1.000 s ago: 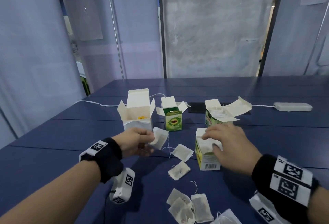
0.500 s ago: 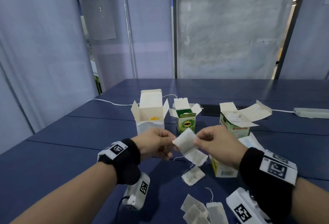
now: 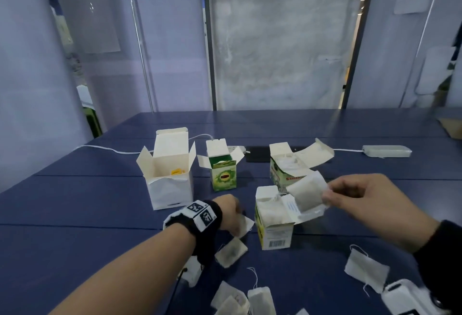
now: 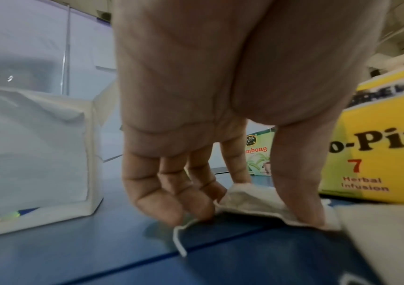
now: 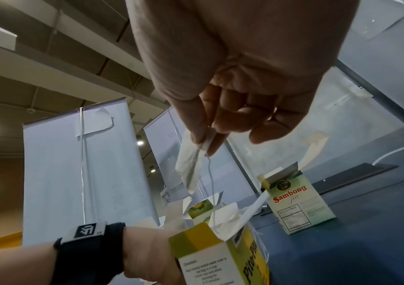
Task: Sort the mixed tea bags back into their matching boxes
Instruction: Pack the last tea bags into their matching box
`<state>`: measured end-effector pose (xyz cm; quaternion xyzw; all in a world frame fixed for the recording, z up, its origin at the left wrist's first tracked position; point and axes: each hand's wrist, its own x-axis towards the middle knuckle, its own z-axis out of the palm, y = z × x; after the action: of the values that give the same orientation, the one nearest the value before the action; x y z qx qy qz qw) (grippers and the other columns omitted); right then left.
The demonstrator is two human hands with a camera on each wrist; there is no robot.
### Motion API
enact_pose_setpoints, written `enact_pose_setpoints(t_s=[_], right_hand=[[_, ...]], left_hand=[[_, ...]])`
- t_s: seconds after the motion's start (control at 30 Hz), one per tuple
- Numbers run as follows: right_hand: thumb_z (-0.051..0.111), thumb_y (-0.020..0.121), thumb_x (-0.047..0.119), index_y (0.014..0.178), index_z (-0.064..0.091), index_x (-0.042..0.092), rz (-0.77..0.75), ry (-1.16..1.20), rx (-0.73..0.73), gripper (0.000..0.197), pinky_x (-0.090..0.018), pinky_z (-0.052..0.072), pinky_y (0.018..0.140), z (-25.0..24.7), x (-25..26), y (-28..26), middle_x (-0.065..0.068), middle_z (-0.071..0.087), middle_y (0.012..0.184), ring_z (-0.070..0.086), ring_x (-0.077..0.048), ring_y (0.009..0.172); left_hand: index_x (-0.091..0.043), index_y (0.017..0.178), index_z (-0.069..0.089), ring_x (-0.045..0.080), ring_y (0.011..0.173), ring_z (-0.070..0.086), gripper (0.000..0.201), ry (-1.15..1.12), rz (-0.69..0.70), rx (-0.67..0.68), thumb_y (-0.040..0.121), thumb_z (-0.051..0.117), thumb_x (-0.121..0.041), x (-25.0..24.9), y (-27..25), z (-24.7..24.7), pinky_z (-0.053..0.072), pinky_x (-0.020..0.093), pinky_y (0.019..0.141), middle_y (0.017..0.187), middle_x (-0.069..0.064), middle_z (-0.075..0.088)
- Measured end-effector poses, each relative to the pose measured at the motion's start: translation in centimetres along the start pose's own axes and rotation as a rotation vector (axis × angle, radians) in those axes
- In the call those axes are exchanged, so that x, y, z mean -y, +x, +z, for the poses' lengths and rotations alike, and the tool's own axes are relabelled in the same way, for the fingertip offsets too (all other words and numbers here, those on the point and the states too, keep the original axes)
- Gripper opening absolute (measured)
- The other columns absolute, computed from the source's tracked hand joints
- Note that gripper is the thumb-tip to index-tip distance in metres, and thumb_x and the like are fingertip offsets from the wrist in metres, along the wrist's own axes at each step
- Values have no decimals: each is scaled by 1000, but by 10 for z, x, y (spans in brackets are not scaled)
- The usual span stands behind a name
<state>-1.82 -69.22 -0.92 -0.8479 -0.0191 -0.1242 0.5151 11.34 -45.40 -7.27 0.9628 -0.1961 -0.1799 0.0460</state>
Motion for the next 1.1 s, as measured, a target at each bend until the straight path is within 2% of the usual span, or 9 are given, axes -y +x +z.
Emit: enact_pose_setpoints(t_s=[0.07, 0.13, 0.23, 0.33, 0.5, 0.7, 0.83, 0.97, 1.1], right_hand=[[72, 82, 9, 70, 75, 18, 3, 21, -3, 16, -4, 41, 51, 0, -2, -2, 6, 74, 69, 60, 6, 55], [72, 82, 10, 71, 76, 20, -8, 42, -17, 16, -5, 43, 53, 3, -2, -3, 5, 74, 71, 62, 4, 58], [72, 82, 14, 74, 76, 19, -15, 79, -52, 11, -7, 46, 57, 11, 1, 0, 2, 75, 74, 61, 0, 60], [73, 81, 16, 75, 76, 17, 17, 171, -51, 7, -11, 45, 50, 23, 9, 2, 4, 70, 64, 54, 0, 51], [73, 81, 15, 71, 75, 14, 96, 355, 5, 10, -22, 48, 50, 57, 25, 7, 6, 59, 56, 44, -9, 45], [72, 83, 10, 69, 72, 11, 164, 400, 44, 14, -20, 41, 41, 102, 35, 13, 0, 57, 53, 41, -8, 36], [75, 80, 12, 64, 70, 11, 164, 299, -28, 17, -15, 38, 40, 119, 31, 16, 9, 56, 44, 43, 1, 34], [77, 77, 13, 63, 69, 8, 171, 279, -67, 17, -12, 36, 40, 128, 31, 17, 1, 66, 55, 44, 3, 34], [76, 77, 9, 63, 69, 5, 172, 266, 28, 16, -7, 32, 35, 130, 35, 11, -1, 66, 52, 45, 3, 32]], left_hand=[[-5, 113, 63, 21, 91, 58, 42, -51, -15, -58, 76, 76, -21, 5, -3, 0, 48, 31, 77, 103, 8, 62], [-9, 106, 61, 20, 89, 59, 32, -200, -21, -153, 77, 72, -17, 14, -7, -1, 49, 30, 74, 102, 5, 63], [-8, 101, 60, 22, 81, 61, 26, -658, -35, -142, 79, 73, -8, 28, -17, -8, 54, 34, 75, 94, 9, 64], [-3, 89, 61, 26, 75, 62, 12, -1142, -49, -80, 82, 67, 5, 37, -36, -15, 56, 33, 68, 88, 17, 63], [-2, 108, 51, 29, 75, 66, 21, -1555, 47, 15, 90, 50, 10, 40, -64, -24, 59, 35, 64, 99, 23, 62], [6, 130, 44, 32, 84, 70, 37, -1675, 163, 6, 93, 46, 7, 32, -86, -22, 60, 38, 74, 112, 23, 64], [5, 134, 42, 35, 95, 68, 38, -1736, 186, 45, 98, 42, -7, 31, -93, -22, 59, 41, 80, 119, 24, 64], [2, 128, 50, 30, 90, 67, 41, -1710, 240, 95, 92, 50, -18, 28, -99, -21, 56, 37, 79, 110, 20, 67], [-5, 108, 57, 21, 79, 66, 21, -1601, 218, -3, 97, 41, 2, 21, -100, -20, 54, 29, 66, 91, 10, 71]])
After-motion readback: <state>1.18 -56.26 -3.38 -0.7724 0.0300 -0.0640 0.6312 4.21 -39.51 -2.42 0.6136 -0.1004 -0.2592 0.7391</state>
